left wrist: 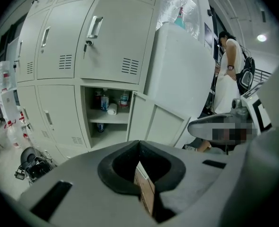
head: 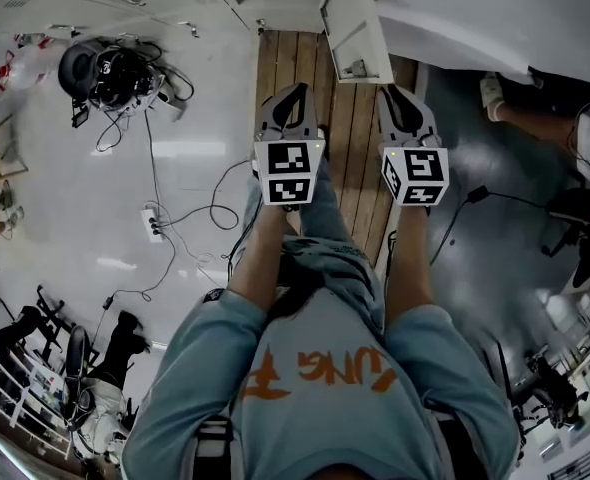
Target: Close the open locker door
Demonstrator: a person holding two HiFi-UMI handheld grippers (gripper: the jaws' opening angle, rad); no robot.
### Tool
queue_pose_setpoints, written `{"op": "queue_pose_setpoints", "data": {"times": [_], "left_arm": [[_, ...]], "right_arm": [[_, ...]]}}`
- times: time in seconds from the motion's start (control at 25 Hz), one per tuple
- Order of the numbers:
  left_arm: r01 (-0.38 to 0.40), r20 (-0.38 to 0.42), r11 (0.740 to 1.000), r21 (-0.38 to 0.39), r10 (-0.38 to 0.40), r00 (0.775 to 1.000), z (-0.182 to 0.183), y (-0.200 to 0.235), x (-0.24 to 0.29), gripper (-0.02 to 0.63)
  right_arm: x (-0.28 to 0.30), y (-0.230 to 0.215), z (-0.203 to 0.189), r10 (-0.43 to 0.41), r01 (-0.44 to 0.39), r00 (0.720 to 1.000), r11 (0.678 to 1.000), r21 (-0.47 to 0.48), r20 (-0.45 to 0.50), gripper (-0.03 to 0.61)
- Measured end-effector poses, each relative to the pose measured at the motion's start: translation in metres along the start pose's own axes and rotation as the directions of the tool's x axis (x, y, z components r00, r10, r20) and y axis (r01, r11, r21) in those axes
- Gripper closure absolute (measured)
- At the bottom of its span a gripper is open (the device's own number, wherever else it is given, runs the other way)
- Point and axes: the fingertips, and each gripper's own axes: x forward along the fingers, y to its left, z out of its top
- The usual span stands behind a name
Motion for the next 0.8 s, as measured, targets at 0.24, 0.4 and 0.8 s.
{"op": "queue_pose_setpoints", "data": {"times": [0.24, 0.4, 0.8], "left_arm": [[-0.031, -0.011, 1.0, -0.007, 0.031, 0.999, -0.001, 0.0, 0.002, 0.592], [-0.041, -0.009, 0.999, -0.012, 0.041, 0.999, 0.001, -0.002, 0.002, 0.592], [-0.1, 0.013, 0.994, -0.033, 0.101, 0.995, 0.012, 0.021, -0.008, 0.592]], "right_arm": [[0.005, -0.003, 0.0, 0.036, -0.037, 0.999, 0.998, -0.041, -0.007, 0.529], [0.007, 0.002, 0.0, 0.073, -0.074, 0.997, 0.994, -0.077, -0.016, 0.529], [0.017, 0.032, 0.006, 0.164, -0.168, 0.986, 0.976, -0.136, -0.04, 0.529]]}}
